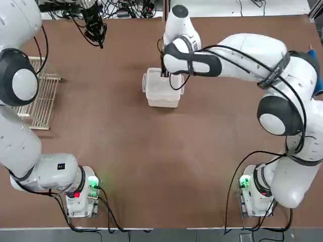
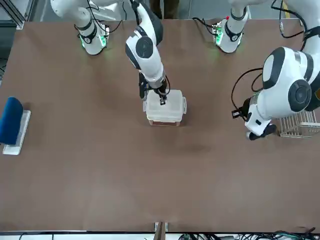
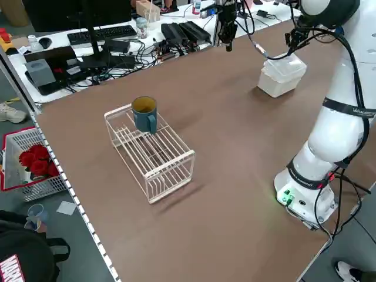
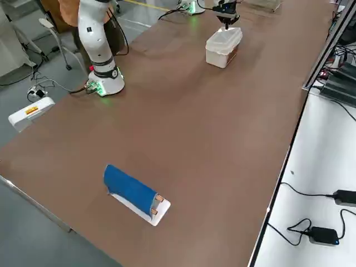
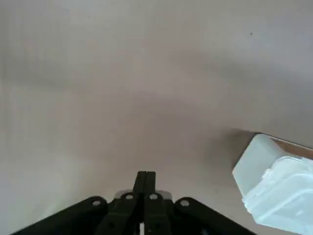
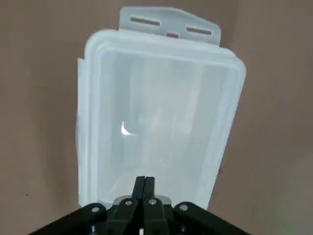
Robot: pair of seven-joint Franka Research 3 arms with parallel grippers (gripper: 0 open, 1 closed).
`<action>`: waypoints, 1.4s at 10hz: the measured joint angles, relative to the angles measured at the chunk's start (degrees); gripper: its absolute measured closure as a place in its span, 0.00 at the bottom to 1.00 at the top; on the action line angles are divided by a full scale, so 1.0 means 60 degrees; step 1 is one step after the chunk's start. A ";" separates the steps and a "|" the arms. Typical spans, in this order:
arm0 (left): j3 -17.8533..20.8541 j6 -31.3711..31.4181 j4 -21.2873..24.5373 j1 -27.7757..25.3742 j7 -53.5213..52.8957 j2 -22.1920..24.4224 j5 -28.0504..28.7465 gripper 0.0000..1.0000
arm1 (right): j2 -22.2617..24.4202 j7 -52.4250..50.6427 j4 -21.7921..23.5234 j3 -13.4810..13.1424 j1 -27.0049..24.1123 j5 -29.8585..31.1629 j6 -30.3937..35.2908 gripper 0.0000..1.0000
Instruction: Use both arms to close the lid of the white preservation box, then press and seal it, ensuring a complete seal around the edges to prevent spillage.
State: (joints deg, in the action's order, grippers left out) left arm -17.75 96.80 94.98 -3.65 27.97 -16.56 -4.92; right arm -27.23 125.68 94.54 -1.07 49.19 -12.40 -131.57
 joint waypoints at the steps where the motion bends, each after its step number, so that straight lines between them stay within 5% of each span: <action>1: -0.0004 0.0044 0.0008 0.0044 0.0127 -0.0116 -0.0166 0.99 | -0.0218 0.0000 -0.0004 0.0000 0.0015 0.0001 -0.0263 0.99; 14: -0.0175 0.5600 0.2959 0.3040 0.4368 -0.0836 -0.0637 0.99 | -0.0679 -0.0001 -0.0073 0.0042 0.0032 0.0063 -0.0868 0.99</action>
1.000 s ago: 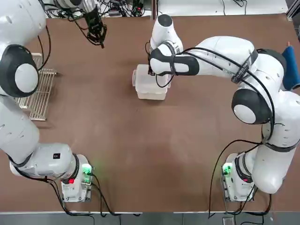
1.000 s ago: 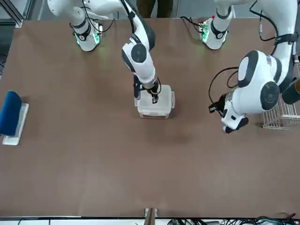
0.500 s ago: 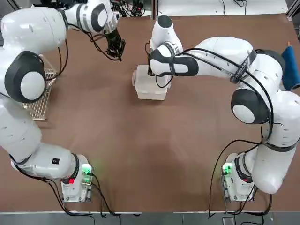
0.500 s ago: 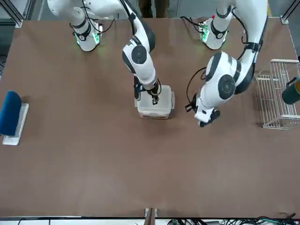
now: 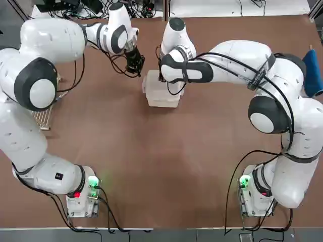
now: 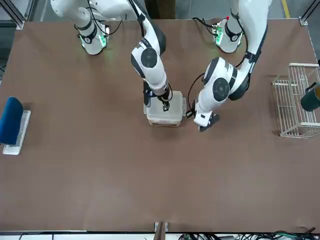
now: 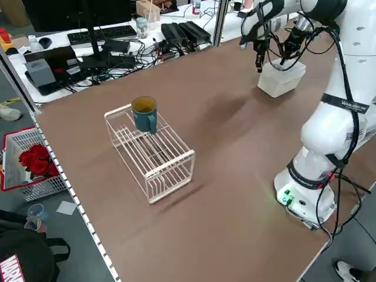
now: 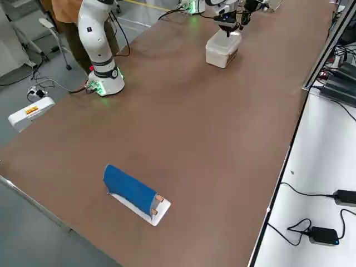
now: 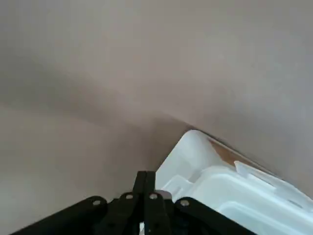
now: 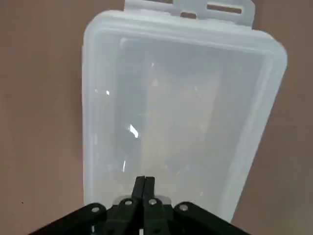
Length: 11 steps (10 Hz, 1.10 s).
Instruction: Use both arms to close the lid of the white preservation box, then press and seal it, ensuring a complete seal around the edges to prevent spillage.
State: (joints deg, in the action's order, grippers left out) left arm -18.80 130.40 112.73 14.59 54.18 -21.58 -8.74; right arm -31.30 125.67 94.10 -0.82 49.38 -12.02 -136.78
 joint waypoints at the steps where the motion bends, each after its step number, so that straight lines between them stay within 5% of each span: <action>1: -0.0033 0.0221 0.0220 0.0042 0.0028 0.0000 0.0000 0.99 | -0.0006 0.0000 -0.0006 0.0017 0.0000 0.0003 -0.0011 0.99; 11: -0.0158 0.0293 0.0357 0.0034 0.0273 0.0026 0.0009 0.99 | -0.0021 0.0000 -0.0017 0.0091 0.0001 0.0006 -0.0044 0.99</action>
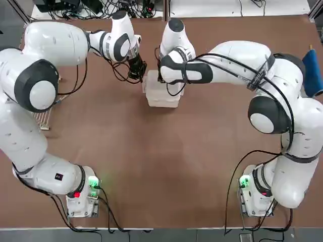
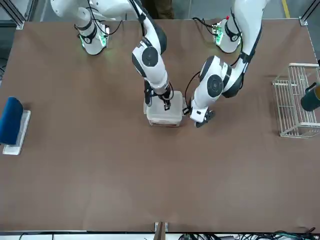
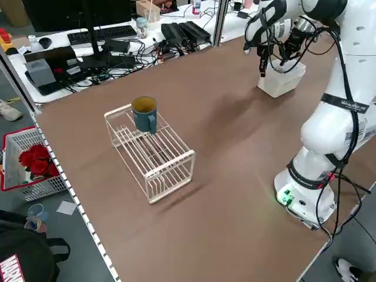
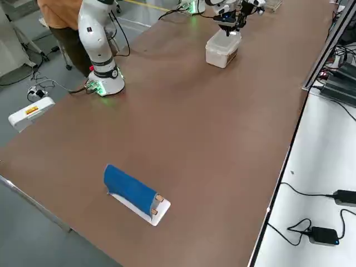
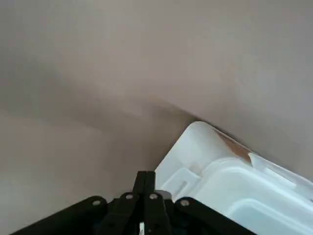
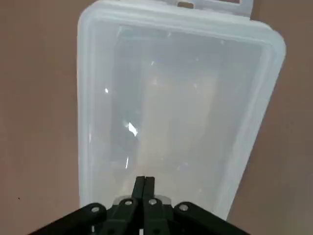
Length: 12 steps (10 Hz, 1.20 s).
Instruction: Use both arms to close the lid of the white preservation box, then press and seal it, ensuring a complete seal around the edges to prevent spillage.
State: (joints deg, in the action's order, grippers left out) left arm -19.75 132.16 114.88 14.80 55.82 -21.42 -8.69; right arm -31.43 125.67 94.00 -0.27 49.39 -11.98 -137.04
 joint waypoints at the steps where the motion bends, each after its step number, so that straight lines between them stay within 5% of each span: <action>1: -0.0025 -0.0003 0.0038 0.0006 0.0000 0.0000 -0.0001 0.99 | -0.0002 0.0000 0.0000 0.0005 0.0000 0.0000 -0.0008 0.99; 12: -0.0190 -0.0046 0.0057 0.0097 0.0074 -0.0037 -0.0001 0.99 | -0.0009 0.0000 -0.0004 0.0037 0.0009 0.0000 -0.0032 0.99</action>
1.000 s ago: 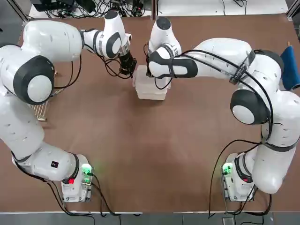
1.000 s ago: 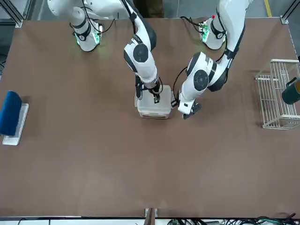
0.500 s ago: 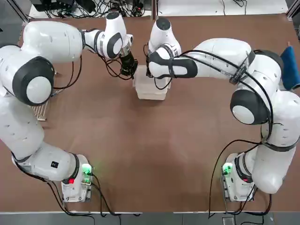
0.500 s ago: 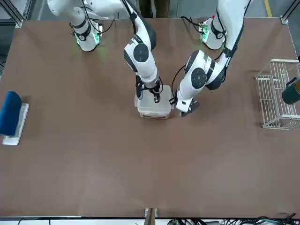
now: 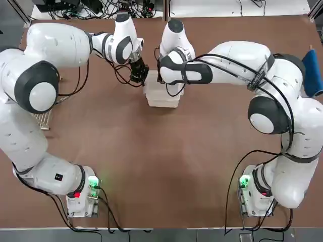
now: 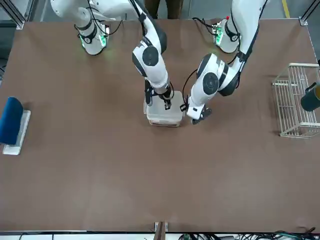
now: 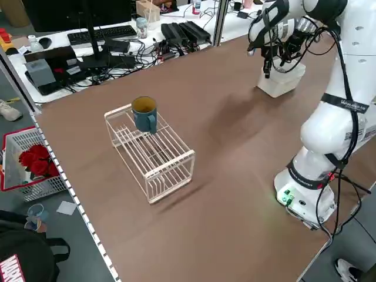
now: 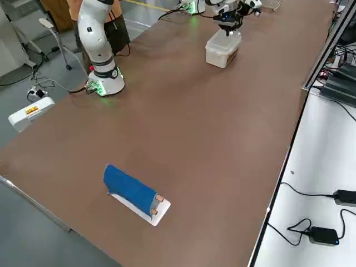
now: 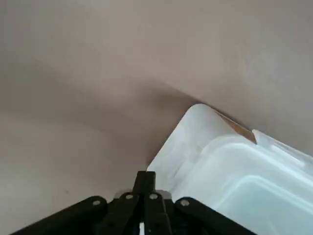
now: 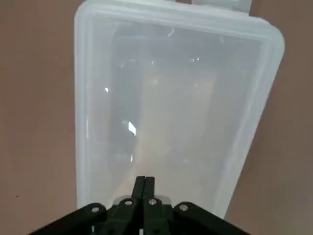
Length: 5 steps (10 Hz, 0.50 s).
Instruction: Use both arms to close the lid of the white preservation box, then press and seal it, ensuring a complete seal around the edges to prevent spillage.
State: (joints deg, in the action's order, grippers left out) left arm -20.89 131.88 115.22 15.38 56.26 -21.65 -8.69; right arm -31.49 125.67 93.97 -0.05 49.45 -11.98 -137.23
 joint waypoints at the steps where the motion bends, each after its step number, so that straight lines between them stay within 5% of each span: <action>1: 0.0003 0.0044 0.0000 -0.0001 0.0002 -0.0016 0.0000 0.99 | 0.0000 0.0000 0.0000 0.0002 0.0000 0.0000 -0.0001 0.99; 5: 0.0018 0.0481 -0.0001 -0.0035 0.0065 -0.0118 0.0000 0.99 | -0.0002 0.0000 0.0000 0.0009 0.0001 0.0000 -0.0005 0.99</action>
State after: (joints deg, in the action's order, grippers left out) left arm -20.78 134.76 115.21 15.17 56.65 -22.35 -8.69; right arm -31.50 125.67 93.97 0.00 49.45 -11.99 -137.26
